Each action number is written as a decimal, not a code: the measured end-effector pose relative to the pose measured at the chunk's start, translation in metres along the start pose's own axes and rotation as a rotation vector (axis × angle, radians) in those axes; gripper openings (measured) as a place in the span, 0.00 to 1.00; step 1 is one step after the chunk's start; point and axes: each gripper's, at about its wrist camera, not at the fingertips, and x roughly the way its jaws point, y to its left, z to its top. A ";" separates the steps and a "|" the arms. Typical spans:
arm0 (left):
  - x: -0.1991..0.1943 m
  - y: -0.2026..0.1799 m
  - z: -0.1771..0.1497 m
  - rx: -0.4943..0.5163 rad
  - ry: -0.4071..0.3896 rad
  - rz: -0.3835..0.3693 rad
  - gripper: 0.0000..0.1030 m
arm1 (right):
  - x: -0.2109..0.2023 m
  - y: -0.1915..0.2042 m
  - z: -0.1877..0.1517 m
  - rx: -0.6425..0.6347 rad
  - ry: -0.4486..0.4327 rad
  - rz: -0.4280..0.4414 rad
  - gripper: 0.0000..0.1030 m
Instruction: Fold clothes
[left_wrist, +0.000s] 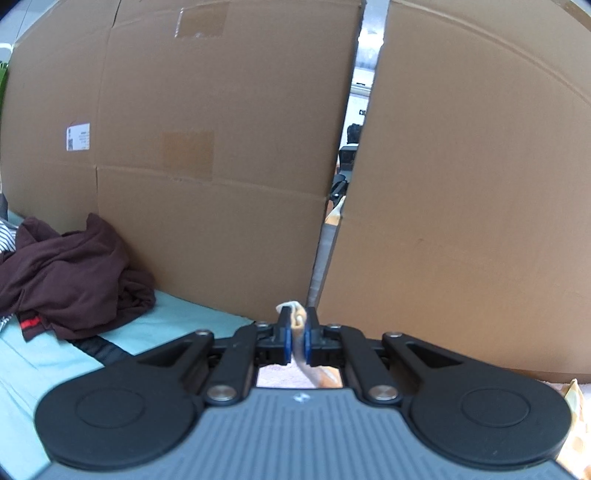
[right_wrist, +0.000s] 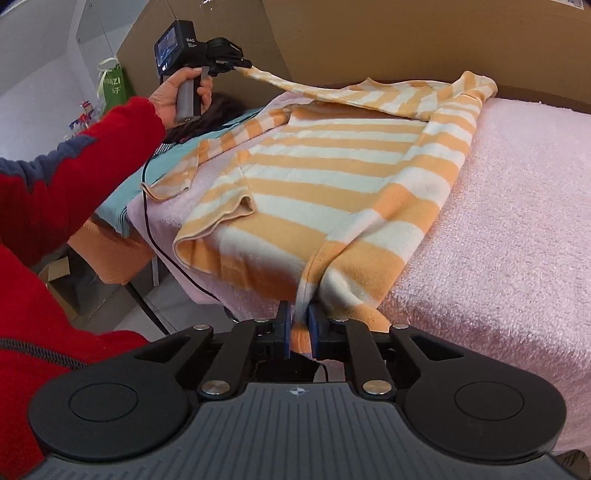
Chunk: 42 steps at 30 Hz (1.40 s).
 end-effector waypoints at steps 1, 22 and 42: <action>-0.001 0.001 0.001 -0.006 -0.002 -0.001 0.02 | -0.007 -0.003 0.003 0.025 -0.018 0.035 0.19; -0.005 0.002 0.008 0.011 -0.045 0.029 0.02 | -0.018 -0.039 -0.015 0.180 0.016 -0.043 0.29; -0.014 0.016 -0.019 0.012 -0.026 0.033 0.02 | -0.031 -0.034 0.014 0.022 -0.072 -0.136 0.23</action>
